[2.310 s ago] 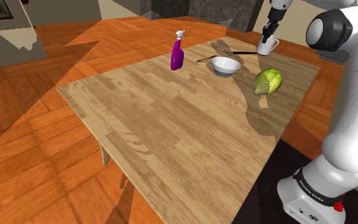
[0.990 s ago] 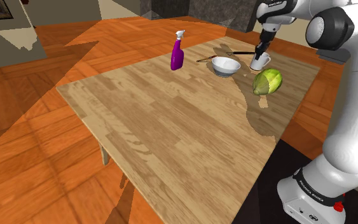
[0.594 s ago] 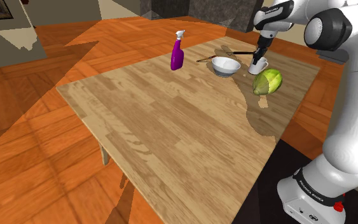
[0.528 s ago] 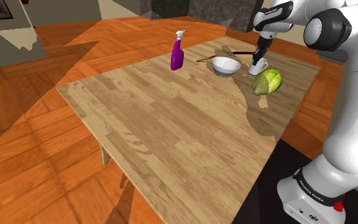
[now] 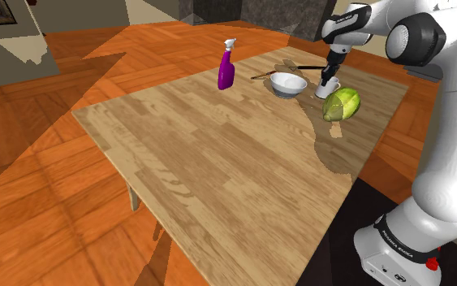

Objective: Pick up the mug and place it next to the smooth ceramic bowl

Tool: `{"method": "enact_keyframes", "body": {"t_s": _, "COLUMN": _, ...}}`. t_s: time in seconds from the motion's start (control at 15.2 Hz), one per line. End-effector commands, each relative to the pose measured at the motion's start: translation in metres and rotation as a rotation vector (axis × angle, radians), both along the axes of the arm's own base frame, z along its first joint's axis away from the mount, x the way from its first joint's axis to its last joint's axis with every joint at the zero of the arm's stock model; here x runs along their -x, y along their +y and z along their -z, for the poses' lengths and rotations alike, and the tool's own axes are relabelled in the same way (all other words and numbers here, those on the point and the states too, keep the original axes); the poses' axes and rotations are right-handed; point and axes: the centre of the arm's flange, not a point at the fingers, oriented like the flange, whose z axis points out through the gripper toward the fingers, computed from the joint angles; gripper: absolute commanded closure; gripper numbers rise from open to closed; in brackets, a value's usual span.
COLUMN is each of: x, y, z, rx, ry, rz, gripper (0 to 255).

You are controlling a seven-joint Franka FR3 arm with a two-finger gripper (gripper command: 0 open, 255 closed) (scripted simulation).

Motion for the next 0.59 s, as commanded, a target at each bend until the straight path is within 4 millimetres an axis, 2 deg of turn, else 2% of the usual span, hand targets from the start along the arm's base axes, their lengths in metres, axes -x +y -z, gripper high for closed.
{"method": "enact_keyframes", "body": {"t_s": 0.0, "x": 0.000, "y": 0.000, "z": 0.000, "rx": 0.000, "ry": 0.000, "rz": 0.000, "gripper": 255}}
{"method": "enact_keyframes", "body": {"t_s": 0.07, "x": 0.000, "y": 0.000, "z": 0.000, "rx": 0.000, "ry": 0.000, "rz": 0.000, "gripper": 0}}
{"method": "enact_keyframes", "body": {"t_s": 0.4, "x": 0.000, "y": 0.000, "z": 0.000, "rx": 0.000, "ry": 0.000, "rz": 0.000, "gripper": 0}}
{"method": "enact_keyframes", "body": {"t_s": 0.53, "x": 0.001, "y": 0.002, "z": -0.027, "rx": 0.000, "ry": 0.000, "rz": 0.000, "gripper": 0}}
